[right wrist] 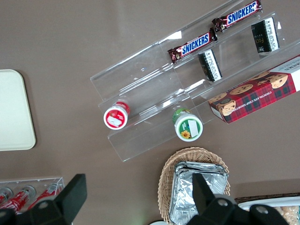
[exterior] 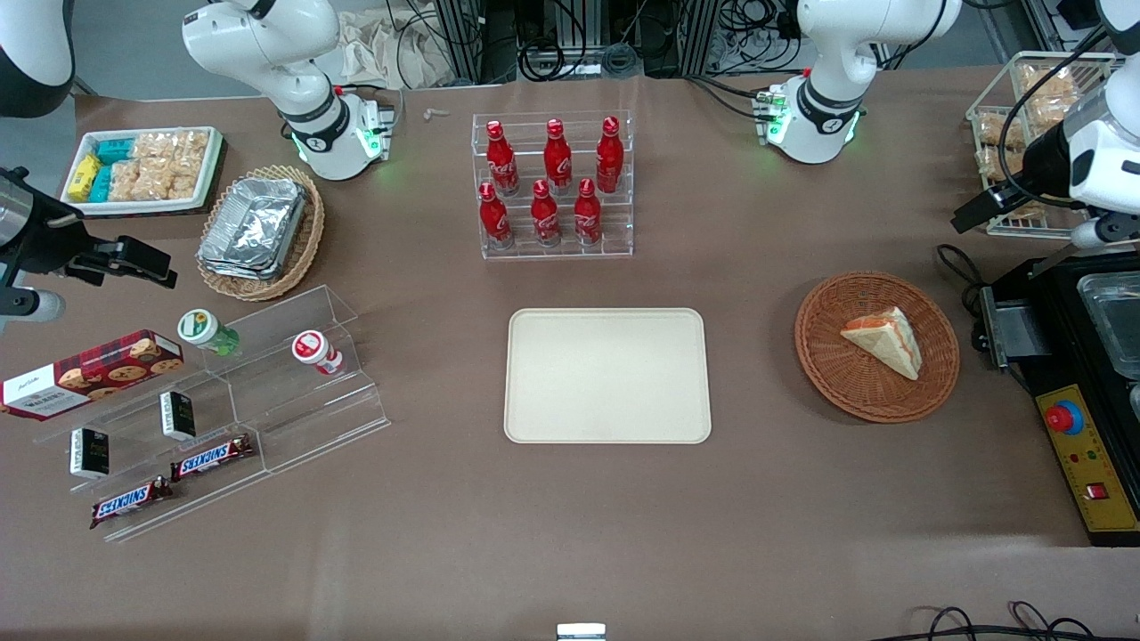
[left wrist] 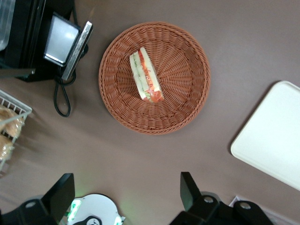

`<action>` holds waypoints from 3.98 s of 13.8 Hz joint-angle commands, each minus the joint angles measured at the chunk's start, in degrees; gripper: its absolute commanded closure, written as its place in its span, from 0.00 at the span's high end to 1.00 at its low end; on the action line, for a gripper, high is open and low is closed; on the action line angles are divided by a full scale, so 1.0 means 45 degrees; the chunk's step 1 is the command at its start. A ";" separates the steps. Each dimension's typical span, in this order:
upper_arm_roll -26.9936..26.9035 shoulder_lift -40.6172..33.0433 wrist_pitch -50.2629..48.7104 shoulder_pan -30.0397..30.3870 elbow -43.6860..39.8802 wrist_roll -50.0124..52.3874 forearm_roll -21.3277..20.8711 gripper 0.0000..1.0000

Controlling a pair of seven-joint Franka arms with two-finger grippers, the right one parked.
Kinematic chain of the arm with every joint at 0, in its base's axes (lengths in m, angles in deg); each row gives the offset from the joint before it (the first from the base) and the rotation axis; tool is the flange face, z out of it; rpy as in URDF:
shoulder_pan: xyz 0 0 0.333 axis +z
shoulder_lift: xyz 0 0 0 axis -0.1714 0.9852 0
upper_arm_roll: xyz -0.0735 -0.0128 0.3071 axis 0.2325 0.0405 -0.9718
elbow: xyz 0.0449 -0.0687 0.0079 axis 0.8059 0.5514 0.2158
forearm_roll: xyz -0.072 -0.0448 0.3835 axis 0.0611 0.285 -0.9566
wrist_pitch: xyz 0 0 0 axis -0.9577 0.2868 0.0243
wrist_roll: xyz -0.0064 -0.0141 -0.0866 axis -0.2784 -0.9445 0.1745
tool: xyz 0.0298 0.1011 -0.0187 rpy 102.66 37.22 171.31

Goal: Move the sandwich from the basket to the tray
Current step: 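Move the left gripper over the wicker basket above the sandwich, then lower the open left gripper around the sandwich and close it, then lift the sandwich out of the basket and carry it over the tray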

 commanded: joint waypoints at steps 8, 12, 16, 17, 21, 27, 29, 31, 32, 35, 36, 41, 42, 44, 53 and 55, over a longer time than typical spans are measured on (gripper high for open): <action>0.0194 -0.0377 0.3305 -0.0096 0.3138 0.4930 -0.1013 1.00; 0.0155 0.1047 0.4222 -0.0076 0.3177 0.5050 -0.0954 1.00; 0.0116 0.2473 0.5609 -0.0037 0.3178 0.5050 -0.0799 1.00; 0.0116 0.2806 0.5941 -0.0018 0.3178 0.5069 -0.0701 1.00; 0.0096 0.3666 0.6918 0.0021 0.3352 0.5108 -0.0700 1.00; -0.0275 0.5015 0.8345 0.0021 0.3470 0.5128 -0.0212 1.00; -0.0275 0.5172 0.8755 0.0021 0.3645 0.5128 -0.0192 1.00; -0.0275 0.5386 0.8991 0.0021 0.3744 0.5128 -0.0192 1.00; -0.0275 0.5561 0.9049 0.0021 0.3744 0.5128 -0.0192 1.00; -0.0275 0.6127 0.9459 0.0021 0.3744 0.5128 -0.0192 1.00; -0.0275 0.6265 0.9576 0.0021 0.3744 0.5128 -0.0192 1.00; -0.0275 0.6696 0.9909 0.0021 0.3725 0.5128 -0.0192 0.91; -0.0275 0.6754 0.9909 0.0021 0.3725 0.5128 -0.0192 0.82; -0.0275 0.6754 0.9909 0.0021 0.3725 0.5128 -0.0192 0.47; -0.0178 0.4474 0.7415 0.0002 0.3550 0.4855 -0.0231 0.00; 0.0036 0.3807 0.6186 -0.0173 0.3083 0.4371 -0.0309 0.00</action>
